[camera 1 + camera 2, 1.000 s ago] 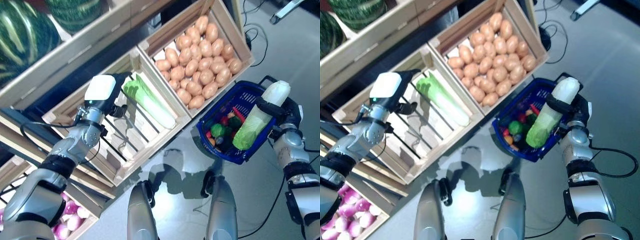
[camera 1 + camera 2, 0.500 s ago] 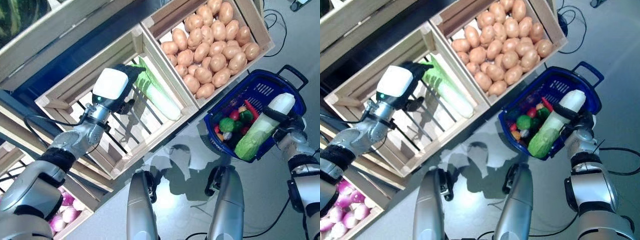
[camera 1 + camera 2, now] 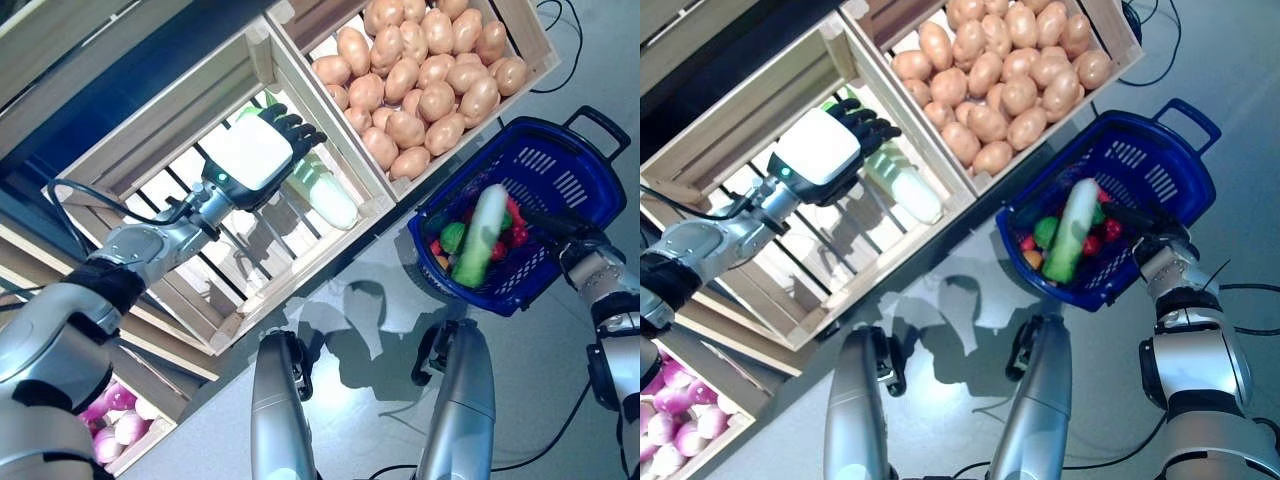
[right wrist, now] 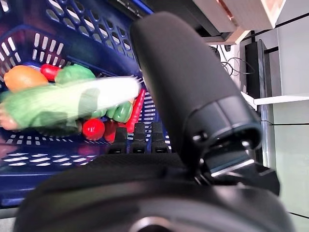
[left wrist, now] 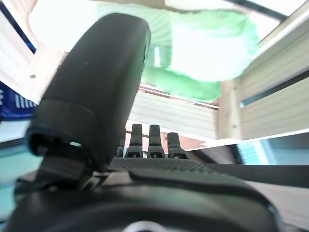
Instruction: Put vegetables into the basket
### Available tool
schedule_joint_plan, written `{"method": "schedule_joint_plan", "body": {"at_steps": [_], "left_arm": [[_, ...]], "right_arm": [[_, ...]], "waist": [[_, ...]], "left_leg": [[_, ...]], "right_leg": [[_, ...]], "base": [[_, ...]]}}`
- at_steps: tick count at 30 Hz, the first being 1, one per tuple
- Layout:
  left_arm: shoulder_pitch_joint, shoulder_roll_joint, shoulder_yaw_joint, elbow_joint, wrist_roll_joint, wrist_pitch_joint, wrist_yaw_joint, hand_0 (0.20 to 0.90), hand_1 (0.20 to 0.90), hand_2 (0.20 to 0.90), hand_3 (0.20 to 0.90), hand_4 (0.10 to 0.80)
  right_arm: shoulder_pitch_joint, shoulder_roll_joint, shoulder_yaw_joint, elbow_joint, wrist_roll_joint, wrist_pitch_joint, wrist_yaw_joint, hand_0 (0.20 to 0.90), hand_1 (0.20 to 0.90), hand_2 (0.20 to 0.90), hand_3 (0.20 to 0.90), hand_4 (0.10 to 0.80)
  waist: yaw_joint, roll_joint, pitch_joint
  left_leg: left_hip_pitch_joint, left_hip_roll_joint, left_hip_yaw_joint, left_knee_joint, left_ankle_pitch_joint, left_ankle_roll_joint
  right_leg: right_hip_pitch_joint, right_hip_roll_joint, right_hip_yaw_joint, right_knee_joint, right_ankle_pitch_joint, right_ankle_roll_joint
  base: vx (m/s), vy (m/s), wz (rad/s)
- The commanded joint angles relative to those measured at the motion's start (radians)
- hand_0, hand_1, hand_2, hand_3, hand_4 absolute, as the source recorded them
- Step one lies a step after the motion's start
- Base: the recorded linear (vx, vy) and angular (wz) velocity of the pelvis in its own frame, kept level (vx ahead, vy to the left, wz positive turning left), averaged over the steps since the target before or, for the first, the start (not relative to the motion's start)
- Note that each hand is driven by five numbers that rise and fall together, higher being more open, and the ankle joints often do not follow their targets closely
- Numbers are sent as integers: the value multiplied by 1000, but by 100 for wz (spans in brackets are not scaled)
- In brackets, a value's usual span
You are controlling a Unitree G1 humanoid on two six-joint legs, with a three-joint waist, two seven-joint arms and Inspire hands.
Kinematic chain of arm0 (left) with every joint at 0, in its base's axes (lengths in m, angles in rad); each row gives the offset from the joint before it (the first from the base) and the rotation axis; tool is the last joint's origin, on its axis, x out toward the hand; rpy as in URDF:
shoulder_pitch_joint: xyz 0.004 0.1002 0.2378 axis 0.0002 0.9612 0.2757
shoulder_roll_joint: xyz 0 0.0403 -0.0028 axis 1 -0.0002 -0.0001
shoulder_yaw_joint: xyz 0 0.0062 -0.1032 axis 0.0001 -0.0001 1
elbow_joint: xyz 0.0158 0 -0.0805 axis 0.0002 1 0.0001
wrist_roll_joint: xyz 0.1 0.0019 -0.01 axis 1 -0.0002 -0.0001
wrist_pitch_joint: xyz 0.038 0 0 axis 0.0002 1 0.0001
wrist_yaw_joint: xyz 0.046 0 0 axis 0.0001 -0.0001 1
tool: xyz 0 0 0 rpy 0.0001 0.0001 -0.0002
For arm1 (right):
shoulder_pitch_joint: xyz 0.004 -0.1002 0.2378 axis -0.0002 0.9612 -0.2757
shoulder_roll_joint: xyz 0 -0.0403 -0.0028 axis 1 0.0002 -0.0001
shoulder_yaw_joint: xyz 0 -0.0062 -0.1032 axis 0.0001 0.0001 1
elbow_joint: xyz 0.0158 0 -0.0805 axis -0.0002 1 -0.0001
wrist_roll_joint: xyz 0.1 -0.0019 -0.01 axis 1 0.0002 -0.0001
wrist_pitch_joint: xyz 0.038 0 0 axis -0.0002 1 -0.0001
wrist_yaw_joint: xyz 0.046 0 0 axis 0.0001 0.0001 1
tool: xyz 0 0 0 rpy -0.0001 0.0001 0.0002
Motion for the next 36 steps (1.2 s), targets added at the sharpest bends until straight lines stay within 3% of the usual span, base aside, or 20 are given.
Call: {"method": "schedule_joint_plan", "body": {"at_steps": [1, 5, 11, 17, 27, 36], "left_arm": [[-123, 78, -1, -11, -10, 43, -7, 900, 900, 900, 900, 800], [-147, 76, -50, 18, -42, 66, -72, 900, 900, 900, 900, 800], [-176, 77, -89, 45, -50, 108, -212, 900, 900, 900, 900, 800], [-161, 61, -60, 96, -68, 151, -280, 900, 900, 900, 900, 800], [-146, 12, -35, 137, -12, 175, -260, 900, 900, 900, 900, 800], [-194, -42, -77, 167, 33, 178, -450, 900, 900, 900, 900, 800]], "right_arm": [[-53, -50, 12, 11, -8, -35, 9, 900, 900, 900, 900, 800], [-77, -54, 54, -16, -85, -61, -6, 900, 900, 900, 900, 800], [-76, -47, 53, -152, -32, -161, -51, 900, 900, 900, 900, 800], [-13, -19, 17, -332, -59, -214, -120, 900, 900, 900, 900, 800], [56, 2, 4, -491, -97, -218, -155, 900, 900, 900, 900, 800], [73, 25, -16, -536, -87, -223, -171, 900, 900, 900, 900, 800]], "waist": [[-13, 10, -97], [-23, 7, -93], [-48, 0, -79], [-70, -9, -62], [-91, -30, -44], [-103, -47, -32]], "left_leg": [[-43, 24, -15, -40, -7, -28], [-84, 36, -23, -7, -14, -26], [-150, 51, -37, 38, -26, -24], [-217, 69, -50, 85, -44, -22], [-323, 88, -87, 169, -66, -21], [-379, 94, -103, 213, -77, -9]], "right_leg": [[51, -38, 47, -13, -26, 69], [10, -36, 65, 18, -28, 70], [-57, -25, 89, 63, -29, 76], [-128, -23, 111, 97, -25, 80], [-234, -17, 145, 178, -32, 77], [-288, -10, 150, 208, -27, 74]], "base": [[7, 14, -4], [11, 19, -7], [5, 18, -8], [-17, 16, -11], [-12, -16, -9], [-7, -8, -2]]}}
